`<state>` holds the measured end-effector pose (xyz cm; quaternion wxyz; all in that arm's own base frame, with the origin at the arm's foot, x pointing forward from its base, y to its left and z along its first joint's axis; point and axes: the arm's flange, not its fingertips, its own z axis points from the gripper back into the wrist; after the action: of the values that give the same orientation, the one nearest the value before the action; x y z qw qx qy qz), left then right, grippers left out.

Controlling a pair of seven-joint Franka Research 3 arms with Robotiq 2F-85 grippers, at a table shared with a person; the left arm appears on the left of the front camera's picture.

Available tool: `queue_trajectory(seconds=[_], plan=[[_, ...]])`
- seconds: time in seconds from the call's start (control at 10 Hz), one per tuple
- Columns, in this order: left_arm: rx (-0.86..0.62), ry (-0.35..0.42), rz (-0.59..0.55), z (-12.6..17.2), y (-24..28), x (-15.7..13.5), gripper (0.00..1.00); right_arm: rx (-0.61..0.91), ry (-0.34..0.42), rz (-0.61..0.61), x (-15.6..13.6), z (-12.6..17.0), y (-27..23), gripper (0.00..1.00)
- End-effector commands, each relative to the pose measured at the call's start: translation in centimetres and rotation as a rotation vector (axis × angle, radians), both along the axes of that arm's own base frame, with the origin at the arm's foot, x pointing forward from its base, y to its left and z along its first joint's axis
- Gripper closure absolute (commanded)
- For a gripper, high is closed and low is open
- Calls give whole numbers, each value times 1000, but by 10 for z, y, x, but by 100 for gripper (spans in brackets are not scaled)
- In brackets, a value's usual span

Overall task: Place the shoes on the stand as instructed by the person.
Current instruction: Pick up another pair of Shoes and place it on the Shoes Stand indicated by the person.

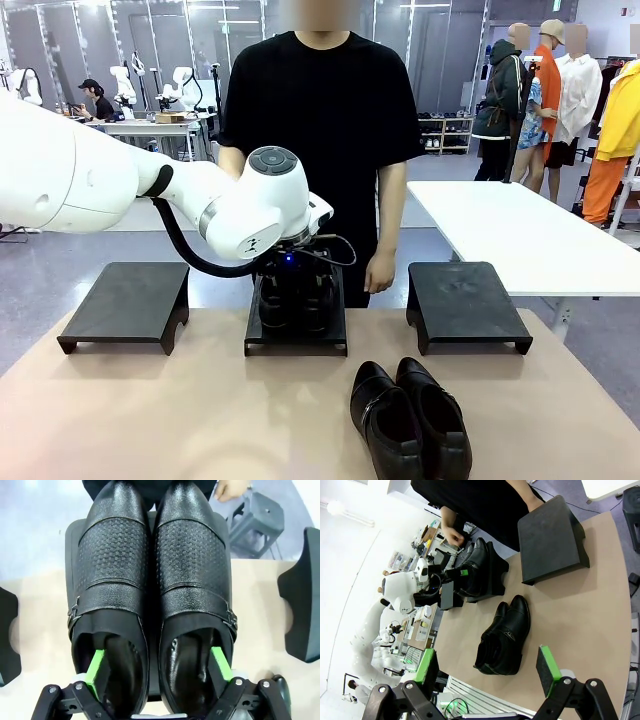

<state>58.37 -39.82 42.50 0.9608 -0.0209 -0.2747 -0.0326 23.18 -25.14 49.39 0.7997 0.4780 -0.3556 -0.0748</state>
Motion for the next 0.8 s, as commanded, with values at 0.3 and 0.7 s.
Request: queue_trajectory(seconds=[0.3,0.7], plan=[[0,0,-1,0,0,1,0,11,-11,-2,-1,1,0,0],[0,0,-1,0,0,1,0,11,-11,-2,-1,1,0,0]])
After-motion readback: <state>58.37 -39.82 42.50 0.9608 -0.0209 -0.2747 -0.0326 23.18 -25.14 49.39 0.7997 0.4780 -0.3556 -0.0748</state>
